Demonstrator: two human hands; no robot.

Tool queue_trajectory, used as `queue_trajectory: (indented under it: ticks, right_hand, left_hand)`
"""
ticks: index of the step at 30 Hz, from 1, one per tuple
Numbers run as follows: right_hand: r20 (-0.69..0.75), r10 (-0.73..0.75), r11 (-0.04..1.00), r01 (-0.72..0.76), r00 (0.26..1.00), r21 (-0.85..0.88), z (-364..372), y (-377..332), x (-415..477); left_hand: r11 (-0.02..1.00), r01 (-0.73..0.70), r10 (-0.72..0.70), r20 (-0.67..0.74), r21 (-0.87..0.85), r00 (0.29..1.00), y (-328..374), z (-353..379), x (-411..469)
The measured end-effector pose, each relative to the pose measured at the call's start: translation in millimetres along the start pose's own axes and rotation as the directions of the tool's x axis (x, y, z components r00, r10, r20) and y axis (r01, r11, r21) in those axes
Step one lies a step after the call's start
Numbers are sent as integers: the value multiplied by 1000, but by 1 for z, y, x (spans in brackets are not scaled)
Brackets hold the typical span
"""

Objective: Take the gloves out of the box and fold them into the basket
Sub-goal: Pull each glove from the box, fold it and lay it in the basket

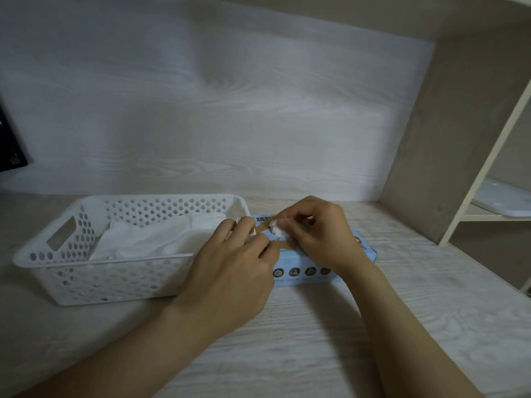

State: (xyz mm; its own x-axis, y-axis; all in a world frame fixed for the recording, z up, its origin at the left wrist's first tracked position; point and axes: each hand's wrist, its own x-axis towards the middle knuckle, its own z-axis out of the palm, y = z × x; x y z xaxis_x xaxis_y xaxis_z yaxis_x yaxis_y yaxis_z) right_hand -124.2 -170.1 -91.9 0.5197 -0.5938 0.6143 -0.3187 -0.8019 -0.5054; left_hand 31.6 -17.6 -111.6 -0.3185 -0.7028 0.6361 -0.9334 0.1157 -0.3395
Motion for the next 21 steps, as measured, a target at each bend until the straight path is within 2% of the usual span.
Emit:
queue_trajectory:
  ticks: [6, 10, 13, 17, 20, 21]
  right_hand:
    - [-198, 104, 994, -107, 975, -4, 3, 4, 3]
    - [-306, 288, 957, -265, 907, 116, -4, 7, 5]
    - [-342, 390, 916, -323, 855, 239, -6, 7, 6]
    - [-324, 378, 911, -285, 867, 299, -8, 3, 5]
    - [-165, 323, 883, -233, 932, 408, -13, -7, 1]
    - [-106, 289, 891, -227, 951, 394, -14, -10, 0]
  left_hand:
    - [1000, 7, -8, -32, -24, 999, 3, 1, -1]
    - [998, 22, -24, -43, -52, 999, 4, 0, 0]
    - [998, 22, -25, -48, -65, 999, 4, -1, 1]
    - [998, 18, -21, -50, -64, 999, 4, 1, 2]
    - [998, 26, -28, -28, -60, 999, 4, 3, 1]
    - [998, 25, -26, -18, -52, 999, 4, 3, 1]
